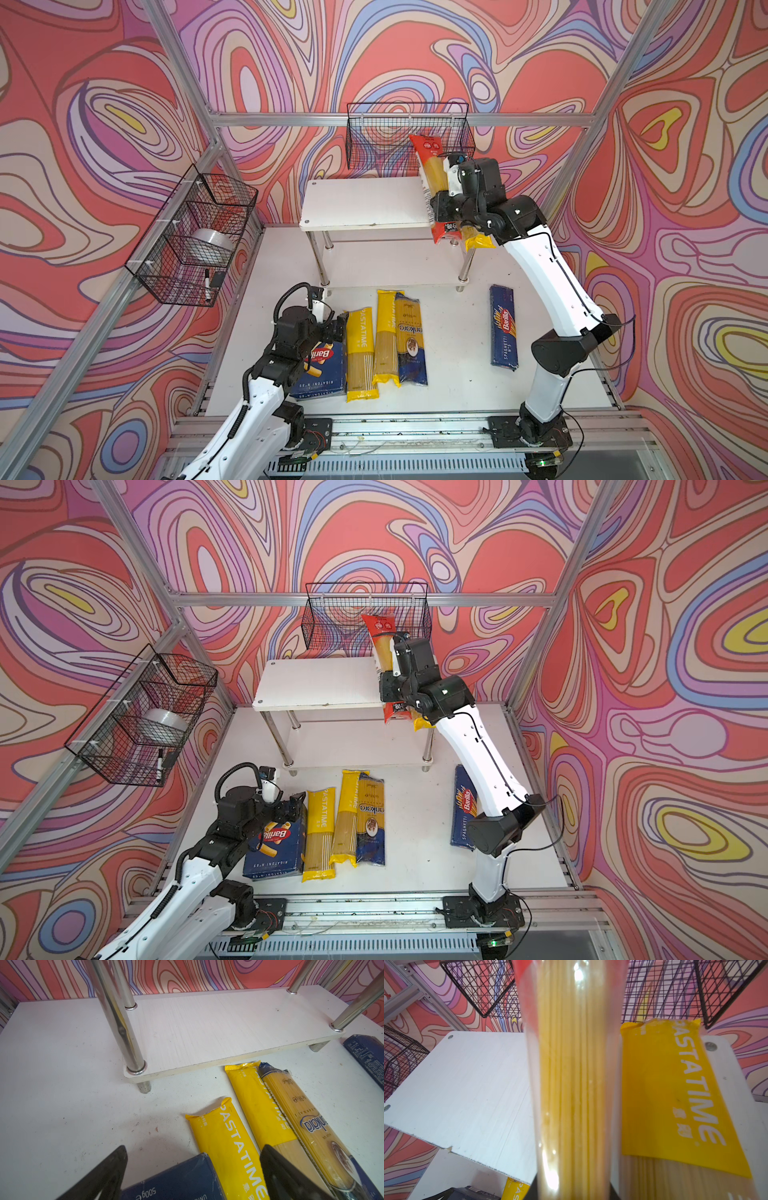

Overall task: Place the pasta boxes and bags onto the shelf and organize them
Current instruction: 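Lower the red bag onto the shelf top beside the yellow bag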

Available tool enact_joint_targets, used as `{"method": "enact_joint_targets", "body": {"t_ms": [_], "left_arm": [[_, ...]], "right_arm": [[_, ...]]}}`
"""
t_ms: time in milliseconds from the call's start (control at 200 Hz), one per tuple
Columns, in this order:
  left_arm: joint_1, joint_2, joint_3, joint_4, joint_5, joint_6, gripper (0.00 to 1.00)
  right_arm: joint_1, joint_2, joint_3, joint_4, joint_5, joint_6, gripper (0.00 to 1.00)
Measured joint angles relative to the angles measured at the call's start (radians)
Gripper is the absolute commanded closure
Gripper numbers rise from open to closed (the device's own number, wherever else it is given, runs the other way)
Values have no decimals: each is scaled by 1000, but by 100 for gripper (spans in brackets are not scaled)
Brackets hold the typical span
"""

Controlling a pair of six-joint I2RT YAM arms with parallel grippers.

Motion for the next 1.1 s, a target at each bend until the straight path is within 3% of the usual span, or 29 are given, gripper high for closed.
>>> {"method": "enact_joint_targets", "body": {"t_ms": [506,1102], "left_arm": [[0,0,0,0,3,0,0],[0,11,0,0,4,0,0]], "right_arm": [[-14,0,-47,88,-9,20,58],[-22,-114,-112,152,-30,29,50]]}}
